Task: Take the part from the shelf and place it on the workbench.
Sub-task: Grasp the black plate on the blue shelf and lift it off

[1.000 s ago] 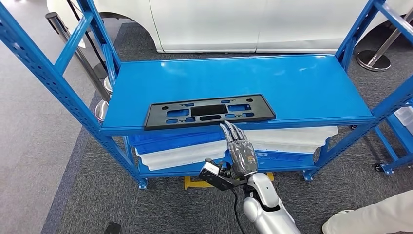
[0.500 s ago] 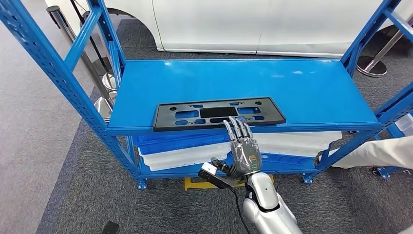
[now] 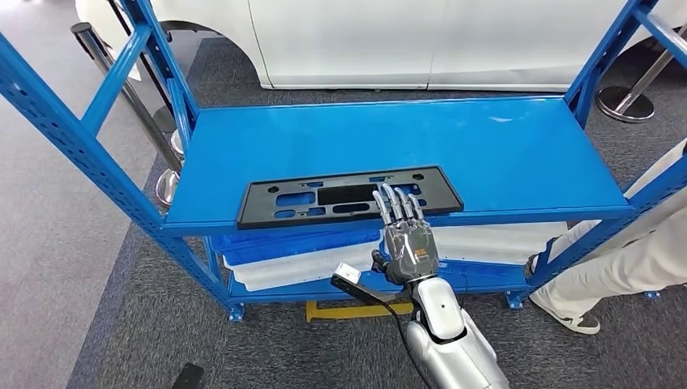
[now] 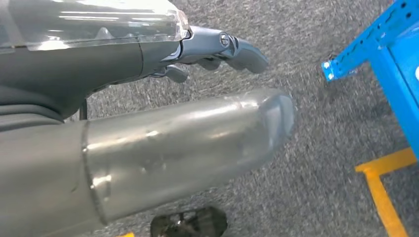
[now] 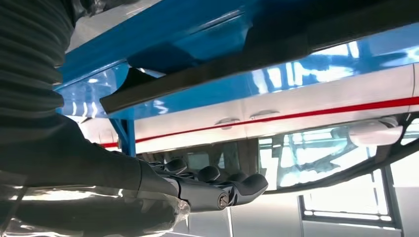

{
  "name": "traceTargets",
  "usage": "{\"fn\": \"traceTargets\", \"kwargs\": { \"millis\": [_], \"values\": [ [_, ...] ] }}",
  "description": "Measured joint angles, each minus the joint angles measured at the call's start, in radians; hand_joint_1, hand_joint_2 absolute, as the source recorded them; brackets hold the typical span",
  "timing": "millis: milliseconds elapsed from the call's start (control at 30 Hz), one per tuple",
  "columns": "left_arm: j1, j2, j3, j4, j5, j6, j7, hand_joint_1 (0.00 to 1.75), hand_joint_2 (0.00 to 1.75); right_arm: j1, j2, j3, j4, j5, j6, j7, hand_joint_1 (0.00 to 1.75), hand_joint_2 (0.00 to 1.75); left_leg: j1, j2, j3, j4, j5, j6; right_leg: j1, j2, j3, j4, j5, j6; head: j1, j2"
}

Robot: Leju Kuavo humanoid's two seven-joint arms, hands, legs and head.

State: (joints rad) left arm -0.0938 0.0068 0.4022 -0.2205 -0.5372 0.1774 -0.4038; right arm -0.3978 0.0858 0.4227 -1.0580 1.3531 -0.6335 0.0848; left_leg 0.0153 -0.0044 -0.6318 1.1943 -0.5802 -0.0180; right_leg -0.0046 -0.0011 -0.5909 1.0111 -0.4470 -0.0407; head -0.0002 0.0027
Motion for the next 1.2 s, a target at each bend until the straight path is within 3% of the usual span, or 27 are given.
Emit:
{"fn": "traceTargets", "kwargs": {
  "millis": [33, 67, 100, 167, 233, 400, 467, 533, 567, 600, 633, 700, 767, 833, 933, 1033, 1067, 1100, 1133, 1200],
  "values": [
    [0.001, 0.000, 0.002, 0.000, -0.002, 0.000, 0.002, 0.00, 0.00, -0.001, 0.000, 0.000, 0.003, 0.002, 0.000, 0.001, 0.00, 1.75, 0.000, 0.000, -0.037, 0.060, -0.016, -0.003, 0.001, 0.000, 0.003, 0.001, -0.004, -0.002, 0.000, 0.000],
    [0.002, 0.001, 0.003, 0.000, -0.004, 0.000, 0.003, 0.00, 0.00, -0.001, 0.000, 0.000, 0.006, 0.003, 0.001, 0.002, 0.00, 1.75, 0.001, 0.000, -0.060, 0.089, -0.012, -0.004, 0.001, 0.000, 0.006, 0.003, -0.009, -0.002, 0.000, 0.000],
    [0.003, 0.001, 0.004, 0.000, -0.006, 0.000, 0.004, 0.00, 0.00, -0.001, 0.000, 0.000, 0.008, 0.004, 0.001, 0.003, 0.00, 1.75, 0.002, 0.000, -0.065, 0.080, 0.012, -0.006, 0.001, 0.001, 0.011, 0.006, -0.014, -0.001, 0.000, 0.000],
    [0.002, 0.001, 0.005, 0.000, -0.009, -0.001, 0.005, 0.00, 0.00, -0.002, 0.000, 0.000, 0.010, 0.006, 0.002, 0.004, 0.00, 1.75, 0.005, 0.002, -0.025, -0.033, 0.095, -0.005, -0.001, 0.001, 0.023, 0.014, -0.029, 0.005, 0.000, 0.000],
    [0.001, 0.001, 0.006, -0.001, -0.013, -0.001, 0.005, 0.00, 0.00, -0.006, 0.001, 0.000, 0.012, 0.009, 0.004, 0.005, 0.00, 1.75, 0.002, 0.003, 0.020, -0.136, 0.138, 0.000, 0.002, 0.002, 0.028, 0.023, -0.042, 0.015, 0.000, 0.000],
    [0.003, 0.001, 0.010, -0.001, -0.018, -0.001, 0.006, 0.00, 0.00, -0.013, 0.002, 0.000, 0.013, 0.015, 0.006, 0.008, 0.00, 1.75, 0.001, -0.001, 0.037, -0.171, 0.130, 0.029, 0.003, 0.002, 0.023, 0.039, -0.061, 0.040, 0.000, 0.000],
    [0.001, 0.001, 0.012, -0.001, -0.018, -0.001, 0.006, 0.00, 0.00, -0.016, 0.002, -0.001, 0.013, 0.015, 0.006, 0.008, 0.00, 1.75, 0.004, -0.001, 0.042, -0.176, 0.128, 0.041, -0.001, 0.002, -0.020, 0.124, -0.103, 0.050, 0.000, 0.000],
    [0.000, 0.001, 0.013, -0.001, -0.018, -0.001, 0.006, 0.00, 0.00, -0.017, 0.002, -0.001, 0.015, 0.015, 0.006, 0.008, 0.00, 1.75, 0.004, 0.000, 0.045, -0.176, 0.123, 0.047, -0.002, 0.002, -0.098, 0.257, -0.149, 0.055, 0.000, 0.000],
    [0.001, 0.001, 0.013, -0.001, -0.018, -0.001, 0.006, 0.00, 0.00, -0.016, 0.001, -0.002, 0.017, 0.015, 0.006, 0.008, 0.00, 1.75, 0.004, 0.000, 0.048, -0.176, 0.121, 0.048, -0.003, 0.002, -0.129, 0.300, -0.152, 0.057, 0.000, 0.000],
    [0.001, 0.001, 0.013, -0.001, -0.019, -0.001, 0.006, 0.00, 0.00, -0.015, 0.001, -0.002, 0.018, 0.015, 0.007, 0.008, 0.00, 1.75, 0.003, -0.001, 0.052, -0.176, 0.117, 0.048, -0.003, 0.002, -0.143, 0.307, -0.135, 0.056, 0.000, 0.000],
    [0.001, 0.001, 0.014, -0.001, -0.021, -0.001, 0.006, 0.00, 0.00, -0.015, 0.001, -0.002, 0.019, 0.015, 0.009, 0.009, 0.00, 1.75, 0.003, -0.002, 0.059, -0.176, 0.113, 0.046, -0.003, 0.002, -0.138, 0.276, -0.100, 0.054, 0.000, 0.000],
    [0.002, 0.001, 0.015, -0.001, -0.025, -0.001, 0.007, 0.00, 0.00, -0.018, 0.001, -0.002, 0.020, 0.016, 0.015, 0.012, 0.00, 1.75, 0.004, -0.004, 0.073, -0.177, 0.103, 0.042, 0.000, 0.002, -0.085, 0.145, -0.016, 0.043, 0.000, 0.000],
    [0.001, -0.001, 0.017, -0.001, -0.029, 0.000, 0.008, 0.00, 0.00, -0.023, 0.001, -0.003, 0.021, 0.016, 0.021, 0.015, 0.00, 1.75, 0.002, -0.005, 0.079, -0.177, 0.095, 0.033, 0.007, 0.002, -0.045, 0.051, 0.019, 0.030, 0.000, 0.000],
    [0.001, -0.003, 0.020, -0.001, -0.033, 0.002, 0.012, 0.00, 0.00, -0.027, 0.001, -0.003, 0.023, 0.016, 0.025, 0.017, 0.00, 1.75, 0.001, -0.004, 0.081, -0.179, 0.092, 0.022, 0.013, 0.003, -0.039, 0.032, 0.011, 0.022, 0.001, 0.000],
    [0.001, -0.003, 0.021, -0.001, -0.038, 0.006, 0.017, 0.00, 0.00, -0.031, 0.002, -0.005, 0.024, 0.015, 0.026, 0.019, 0.00, 1.75, 0.001, -0.001, 0.073, -0.153, 0.068, 0.007, 0.003, 0.003, -0.024, 0.012, 0.010, 0.008, 0.001, 0.000],
    [0.002, -0.003, 0.021, -0.001, -0.038, 0.007, 0.018, 0.00, 0.00, -0.036, 0.002, -0.005, 0.027, 0.015, 0.028, 0.019, 0.00, 1.75, 0.002, 0.000, -0.016, 0.026, -0.013, -0.002, 0.002, 0.001, -0.013, 0.007, 0.005, -0.002, 0.001, 0.000],
    [0.003, -0.002, 0.022, -0.001, -0.038, 0.008, 0.019, 0.00, 0.00, -0.036, 0.002, -0.005, 0.029, 0.015, 0.029, 0.019, 0.00, 1.75, 0.002, 0.000, -0.050, 0.081, -0.027, -0.005, 0.003, 0.001, -0.012, 0.009, 0.002, -0.004, 0.001, 0.000],
    [0.004, -0.002, 0.022, -0.001, -0.038, 0.008, 0.019, 0.00, 0.00, -0.036, 0.002, -0.006, 0.031, 0.015, 0.030, 0.019, 0.00, 1.75, 0.003, 0.000, -0.068, 0.103, -0.021, -0.006, 0.003, 0.001, -0.011, 0.011, -0.001, -0.004, 0.001, 0.000],
    [0.005, -0.002, 0.022, -0.001, -0.039, 0.008, 0.018, 0.00, 0.00, -0.036, 0.002, -0.006, 0.033, 0.014, 0.031, 0.019, 0.00, 1.75, 0.003, 0.000, -0.067, 0.086, 0.006, -0.006, 0.003, 0.002, -0.008, 0.014, -0.004, -0.003, 0.001, 0.000],
    [0.004, -0.002, 0.023, -0.001, -0.041, 0.007, 0.017, 0.00, 0.00, -0.038, 0.002, -0.008, 0.037, 0.010, 0.033, 0.020, 0.00, 1.75, 0.003, 0.001, -0.017, -0.039, 0.085, -0.002, 0.003, 0.003, -0.001, 0.020, -0.014, 0.002, 0.001, 0.000]
  ]
}}
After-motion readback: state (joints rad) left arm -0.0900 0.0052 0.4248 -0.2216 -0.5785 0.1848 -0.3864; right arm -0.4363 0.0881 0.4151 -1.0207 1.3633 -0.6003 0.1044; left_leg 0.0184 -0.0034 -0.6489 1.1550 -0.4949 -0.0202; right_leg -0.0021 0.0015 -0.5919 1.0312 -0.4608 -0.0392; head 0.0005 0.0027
